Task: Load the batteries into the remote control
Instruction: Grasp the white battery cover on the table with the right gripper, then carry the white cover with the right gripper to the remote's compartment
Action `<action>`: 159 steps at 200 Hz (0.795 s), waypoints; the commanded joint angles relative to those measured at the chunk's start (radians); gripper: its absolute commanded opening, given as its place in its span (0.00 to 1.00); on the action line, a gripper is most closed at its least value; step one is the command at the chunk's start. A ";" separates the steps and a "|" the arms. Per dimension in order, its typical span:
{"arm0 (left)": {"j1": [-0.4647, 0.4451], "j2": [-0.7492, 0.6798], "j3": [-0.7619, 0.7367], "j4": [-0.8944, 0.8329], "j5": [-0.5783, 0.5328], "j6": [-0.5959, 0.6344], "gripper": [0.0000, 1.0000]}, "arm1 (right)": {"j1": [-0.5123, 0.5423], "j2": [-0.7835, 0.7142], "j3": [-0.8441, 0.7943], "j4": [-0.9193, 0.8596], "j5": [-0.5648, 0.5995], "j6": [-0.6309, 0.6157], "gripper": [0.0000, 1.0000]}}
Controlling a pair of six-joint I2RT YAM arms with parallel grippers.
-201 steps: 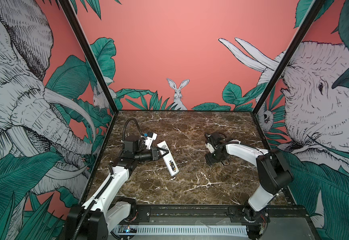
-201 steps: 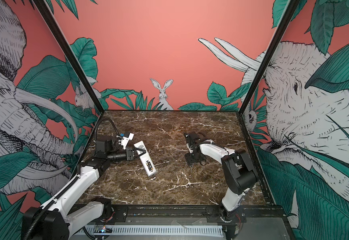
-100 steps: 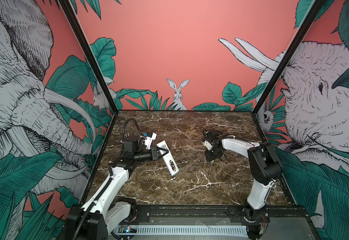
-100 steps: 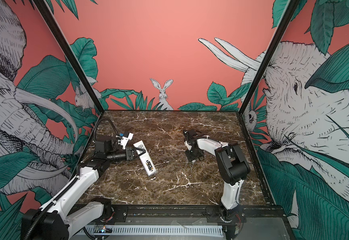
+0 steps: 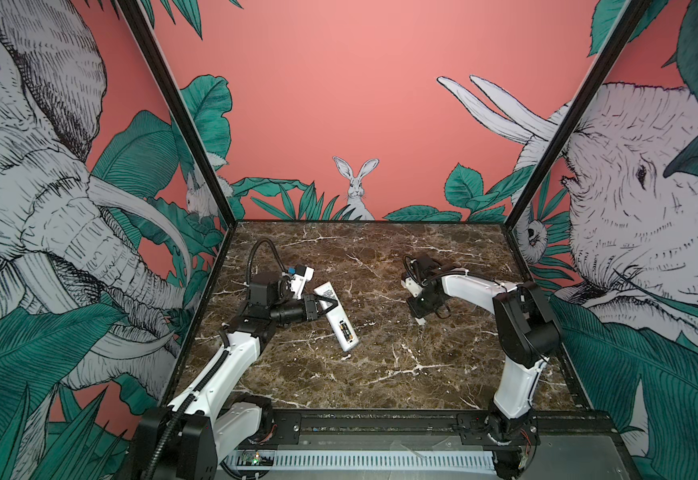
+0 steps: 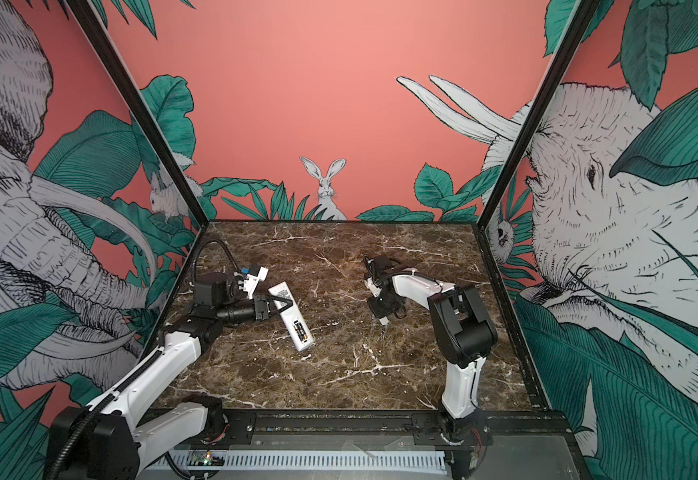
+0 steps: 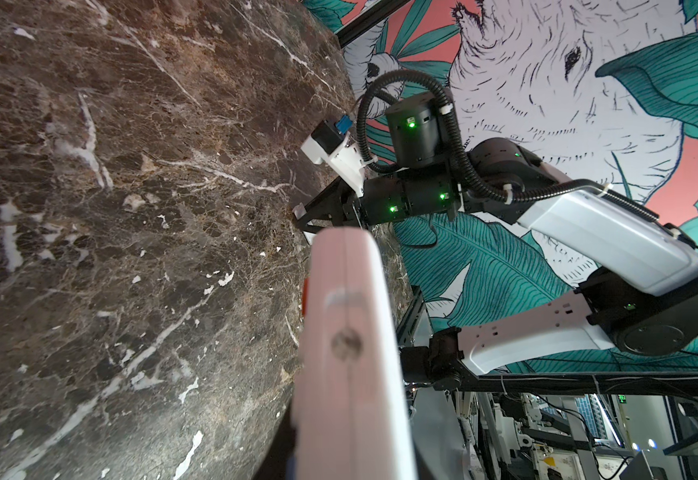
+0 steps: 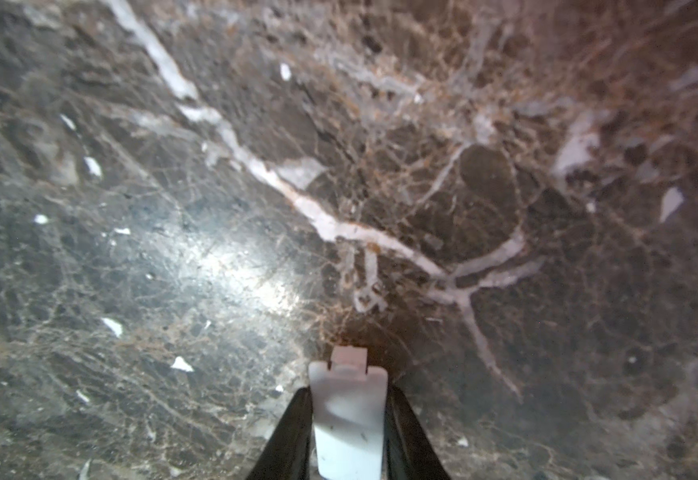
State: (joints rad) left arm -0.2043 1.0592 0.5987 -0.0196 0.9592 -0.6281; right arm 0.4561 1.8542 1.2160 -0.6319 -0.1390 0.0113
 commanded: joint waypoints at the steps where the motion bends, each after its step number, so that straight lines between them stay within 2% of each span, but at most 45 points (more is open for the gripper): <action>1: 0.000 -0.006 -0.013 0.076 0.001 -0.020 0.00 | 0.006 -0.080 -0.021 0.016 -0.012 -0.015 0.26; 50: -0.025 0.024 -0.032 0.142 -0.012 -0.048 0.00 | 0.017 -0.164 -0.050 0.035 -0.049 -0.004 0.25; 81: -0.032 0.038 -0.028 0.152 -0.032 -0.045 0.00 | 0.030 -0.195 -0.045 0.037 -0.115 0.003 0.23; 121: -0.040 0.100 -0.051 0.261 -0.055 -0.094 0.00 | 0.123 -0.326 -0.070 0.109 -0.270 0.010 0.23; 159: -0.046 0.148 -0.049 0.312 -0.057 -0.125 0.00 | 0.228 -0.432 -0.109 0.280 -0.387 0.146 0.23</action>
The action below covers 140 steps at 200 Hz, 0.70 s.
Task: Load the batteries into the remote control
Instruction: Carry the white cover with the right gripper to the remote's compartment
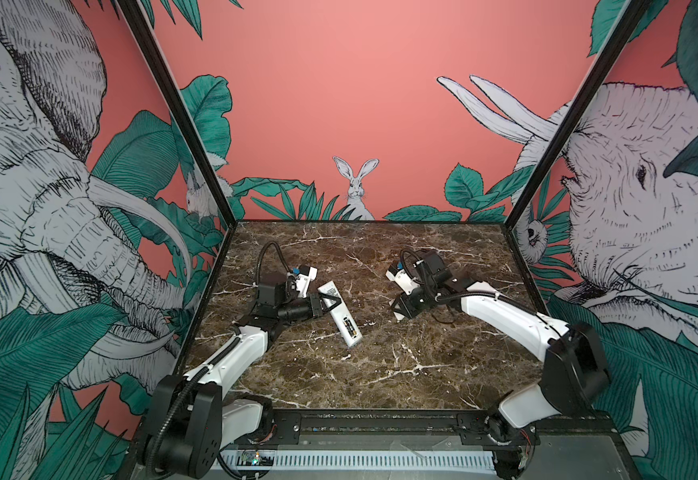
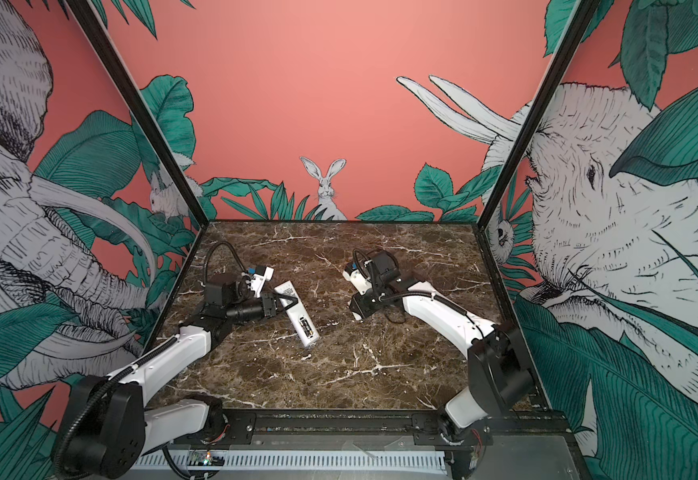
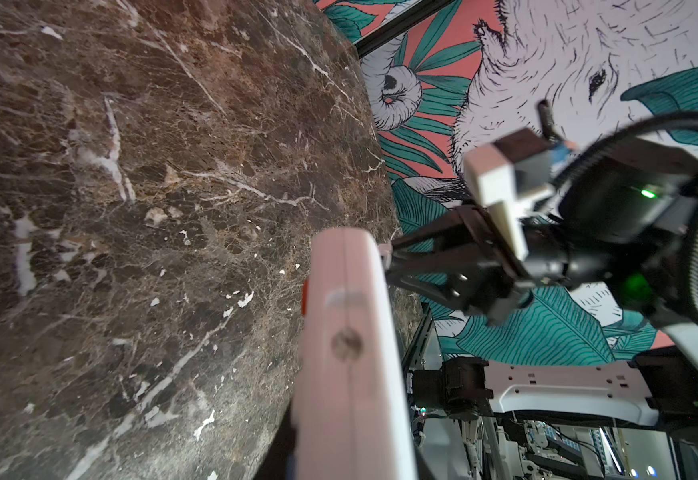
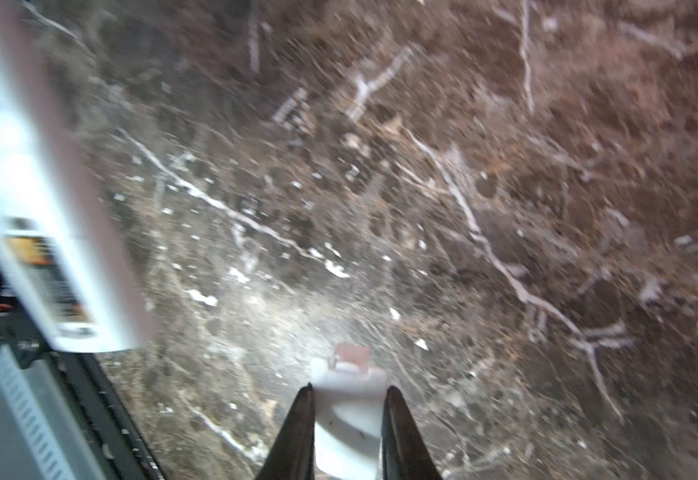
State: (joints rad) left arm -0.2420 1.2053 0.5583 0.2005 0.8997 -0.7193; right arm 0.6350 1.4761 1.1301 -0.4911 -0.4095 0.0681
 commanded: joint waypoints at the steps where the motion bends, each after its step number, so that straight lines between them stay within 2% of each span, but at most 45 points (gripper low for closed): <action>1: -0.008 0.002 -0.008 0.091 0.002 -0.033 0.00 | 0.051 -0.055 -0.025 0.145 -0.120 0.093 0.23; 28: -0.008 0.016 -0.009 0.120 0.009 -0.053 0.00 | 0.120 -0.077 -0.030 0.244 -0.126 0.169 0.24; 57: -0.008 0.021 -0.016 0.193 0.035 -0.112 0.00 | 0.170 -0.064 -0.032 0.319 -0.095 0.198 0.24; 140: -0.009 -0.012 -0.015 0.236 0.065 -0.181 0.00 | 0.236 0.022 0.015 0.344 -0.045 0.171 0.23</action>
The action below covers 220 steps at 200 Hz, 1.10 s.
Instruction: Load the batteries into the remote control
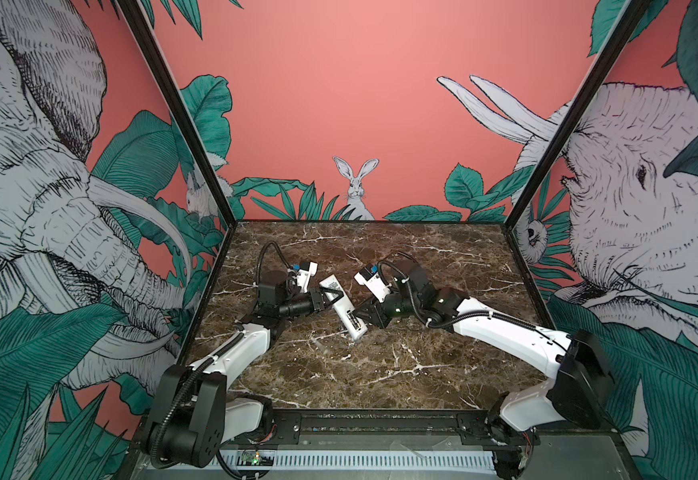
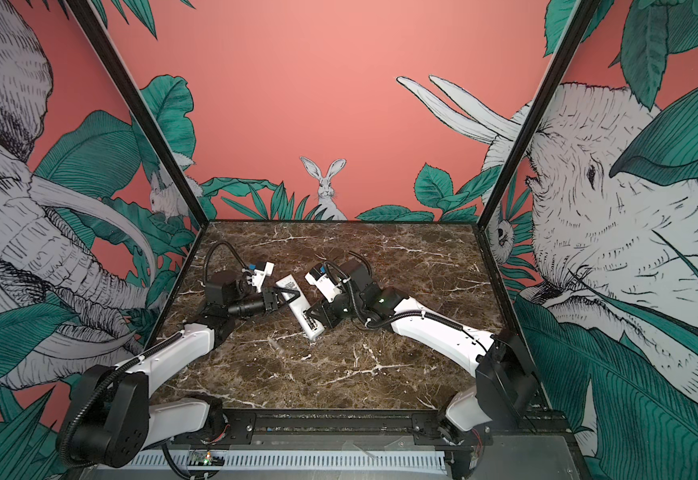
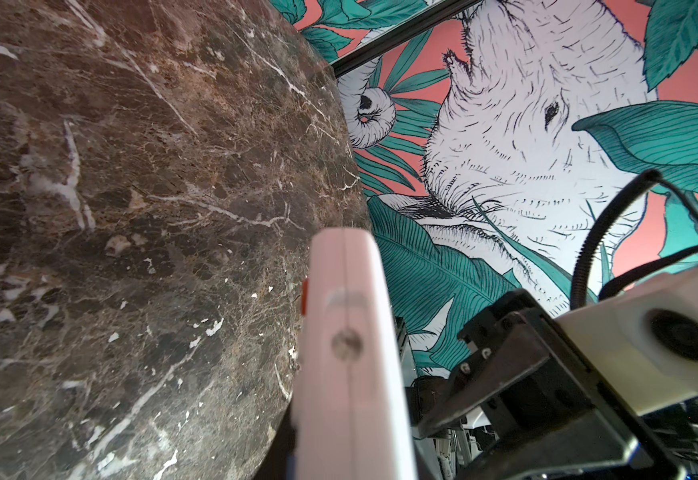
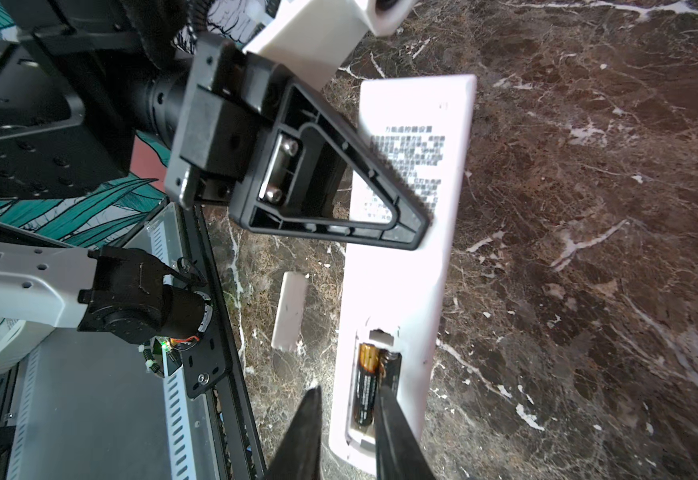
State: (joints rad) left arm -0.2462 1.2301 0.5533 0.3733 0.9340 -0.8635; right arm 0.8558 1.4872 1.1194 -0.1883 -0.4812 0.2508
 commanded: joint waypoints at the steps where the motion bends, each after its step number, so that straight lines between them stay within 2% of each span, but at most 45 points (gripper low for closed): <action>1: -0.004 -0.037 -0.010 0.062 0.032 -0.036 0.00 | 0.015 0.011 0.025 0.042 0.029 -0.012 0.23; 23: -0.002 -0.047 -0.004 0.008 0.020 -0.005 0.00 | 0.015 0.015 0.012 0.037 0.059 -0.010 0.23; 66: 0.043 -0.057 0.076 -0.250 -0.078 0.180 0.00 | 0.046 -0.030 -0.037 0.001 0.092 -0.033 0.24; 107: 0.066 -0.002 0.173 -0.395 -0.156 0.266 0.00 | 0.077 -0.086 -0.092 -0.015 0.130 -0.029 0.29; 136: 0.065 0.014 0.186 -0.448 -0.218 0.306 0.00 | 0.107 -0.061 -0.078 -0.048 0.148 -0.041 0.32; 154: 0.065 0.029 0.176 -0.429 -0.219 0.307 0.00 | 0.124 -0.038 -0.075 -0.052 0.162 -0.035 0.35; 191: 0.044 0.129 0.125 -0.299 -0.187 0.266 0.00 | 0.130 0.002 -0.075 -0.045 0.218 0.013 0.48; 220: 0.003 0.230 0.122 -0.252 -0.202 0.247 0.00 | 0.130 0.031 -0.083 -0.040 0.231 0.040 0.51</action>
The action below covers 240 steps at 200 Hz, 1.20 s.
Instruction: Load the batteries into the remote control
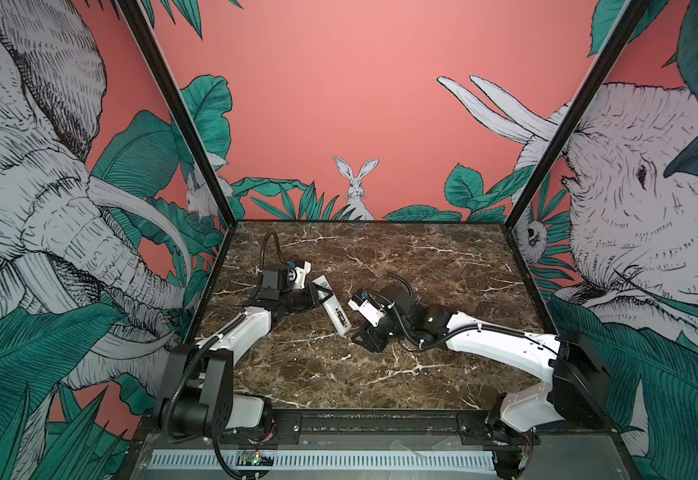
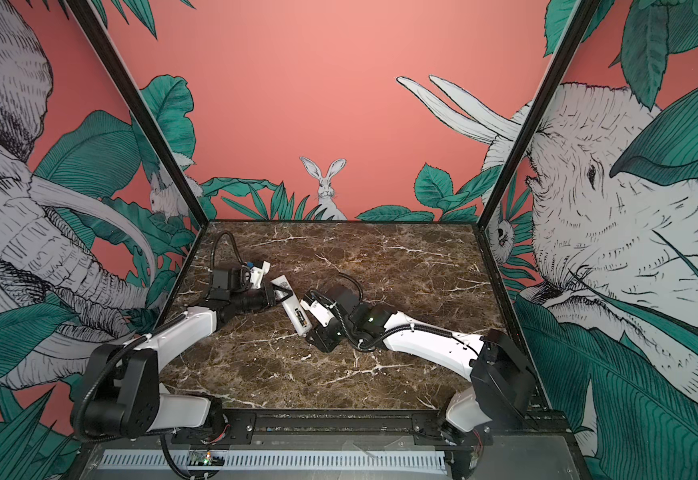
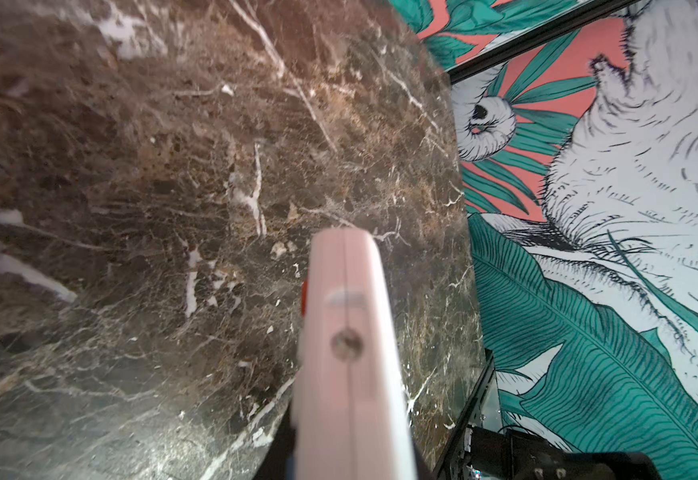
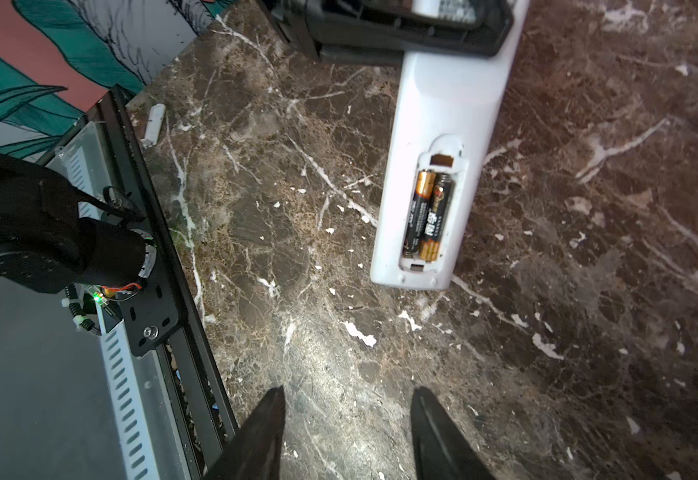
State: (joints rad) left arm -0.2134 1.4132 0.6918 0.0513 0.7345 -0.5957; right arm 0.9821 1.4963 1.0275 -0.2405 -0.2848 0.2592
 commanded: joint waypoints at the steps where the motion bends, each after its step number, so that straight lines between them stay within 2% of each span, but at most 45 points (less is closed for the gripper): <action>1: -0.030 0.049 -0.016 0.072 -0.003 -0.021 0.00 | 0.003 0.022 0.008 0.011 0.035 0.032 0.51; 22: -0.038 0.111 -0.001 0.062 -0.040 -0.028 0.00 | 0.002 0.028 0.004 0.002 0.040 0.037 0.51; 70: -0.041 0.266 0.062 0.050 -0.038 -0.028 0.00 | 0.002 0.015 -0.026 -0.011 0.069 0.026 0.52; 113: -0.041 0.306 0.108 -0.042 -0.094 -0.012 0.30 | -0.002 0.010 -0.041 -0.016 0.078 0.005 0.53; 139: -0.041 0.311 0.131 -0.127 -0.125 0.010 0.40 | -0.009 0.006 -0.047 -0.020 0.075 -0.017 0.54; 161: -0.037 0.284 0.159 -0.273 -0.247 0.061 0.49 | -0.014 -0.004 -0.054 -0.029 0.075 -0.036 0.54; 188: -0.019 0.211 0.175 -0.449 -0.382 0.088 0.57 | -0.019 -0.027 -0.076 -0.031 0.073 -0.052 0.54; 226: 0.011 -0.017 0.158 -0.732 -0.709 0.036 0.67 | -0.024 -0.060 -0.104 -0.035 0.053 -0.075 0.55; 240: 0.017 -0.110 0.134 -0.795 -0.792 0.017 0.70 | -0.027 -0.065 -0.107 -0.044 0.039 -0.086 0.56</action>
State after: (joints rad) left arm -0.2077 1.4620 0.8585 -0.5083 0.2024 -0.5510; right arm 0.9630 1.4639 0.9329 -0.2760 -0.2237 0.2066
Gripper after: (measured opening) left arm 0.680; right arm 0.555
